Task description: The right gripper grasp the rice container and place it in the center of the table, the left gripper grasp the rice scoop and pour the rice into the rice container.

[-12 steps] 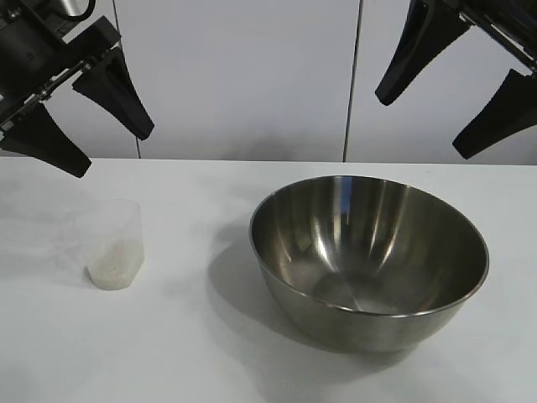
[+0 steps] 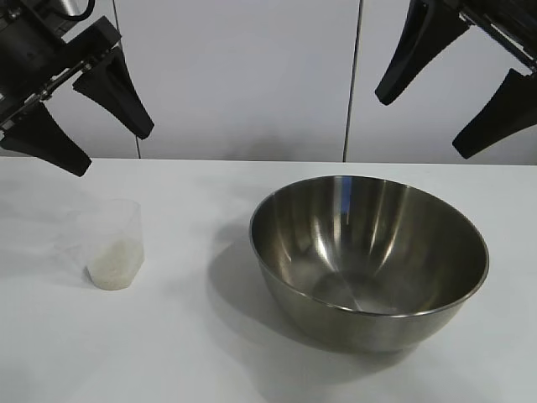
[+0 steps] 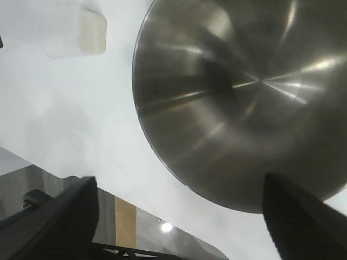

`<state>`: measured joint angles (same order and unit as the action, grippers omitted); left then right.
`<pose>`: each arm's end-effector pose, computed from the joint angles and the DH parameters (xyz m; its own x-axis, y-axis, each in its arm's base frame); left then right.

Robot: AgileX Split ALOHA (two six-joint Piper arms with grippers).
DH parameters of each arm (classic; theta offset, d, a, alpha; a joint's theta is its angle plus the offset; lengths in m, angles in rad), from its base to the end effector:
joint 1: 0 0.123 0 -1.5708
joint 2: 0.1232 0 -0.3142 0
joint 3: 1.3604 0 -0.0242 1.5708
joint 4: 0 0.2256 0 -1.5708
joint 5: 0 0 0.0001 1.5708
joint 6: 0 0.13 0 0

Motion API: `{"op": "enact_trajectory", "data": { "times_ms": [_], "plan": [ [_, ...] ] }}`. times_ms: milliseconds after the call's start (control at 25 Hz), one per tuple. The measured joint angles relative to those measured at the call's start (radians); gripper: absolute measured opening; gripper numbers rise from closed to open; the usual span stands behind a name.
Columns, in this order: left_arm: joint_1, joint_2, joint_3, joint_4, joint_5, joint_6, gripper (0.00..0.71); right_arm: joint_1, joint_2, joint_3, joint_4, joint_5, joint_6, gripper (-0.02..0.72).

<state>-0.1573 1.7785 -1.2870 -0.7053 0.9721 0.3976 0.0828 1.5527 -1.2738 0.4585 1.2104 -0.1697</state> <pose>0.3388 -0.1243 0.2497 -0.9494 0.1080 -0.2949 0.2549 0.8136 -0.5226 0.2777 0.0771 0.3004 -0.9759 -0.0786 -0.2036 -0.1572 0.9003 0.4059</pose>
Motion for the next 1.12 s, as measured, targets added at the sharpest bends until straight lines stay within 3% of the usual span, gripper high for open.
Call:
{"op": "enact_trajectory", "data": {
  "times_ms": [160, 400, 600, 840, 1000, 1080, 1120],
  "plan": [
    [0.0, 0.0, 0.0, 0.0, 0.0, 0.0, 0.609, -0.079, 0.0, -0.013, -0.14, 0.003, 0.004, 0.567],
    [0.0, 0.0, 0.0, 0.0, 0.0, 0.002, 0.608, -0.139, 0.019, 0.01, -0.187, -0.07, -0.002, 0.549],
    [0.0, 0.0, 0.0, 0.0, 0.0, 0.002, 0.608, -0.128, 0.146, 0.038, -0.177, -0.126, -0.011, 0.545],
    [0.0, 0.0, 0.0, 0.0, 0.0, 0.002, 0.608, -0.119, 0.276, 0.039, -0.054, -0.218, -0.063, 0.545],
    [0.0, 0.0, 0.0, 0.0, 0.0, 0.002, 0.608, -0.075, 0.352, 0.039, -0.035, -0.244, -0.078, 0.544],
    [0.0, 0.0, 0.0, 0.0, 0.0, 0.002, 0.608, -0.049, 0.387, 0.039, -0.034, -0.253, -0.078, 0.485],
    [0.0, 0.0, 0.0, 0.0, 0.0, 0.002, 0.608, -0.04, 0.397, 0.039, -0.032, -0.261, -0.078, 0.401]
  ]
}}
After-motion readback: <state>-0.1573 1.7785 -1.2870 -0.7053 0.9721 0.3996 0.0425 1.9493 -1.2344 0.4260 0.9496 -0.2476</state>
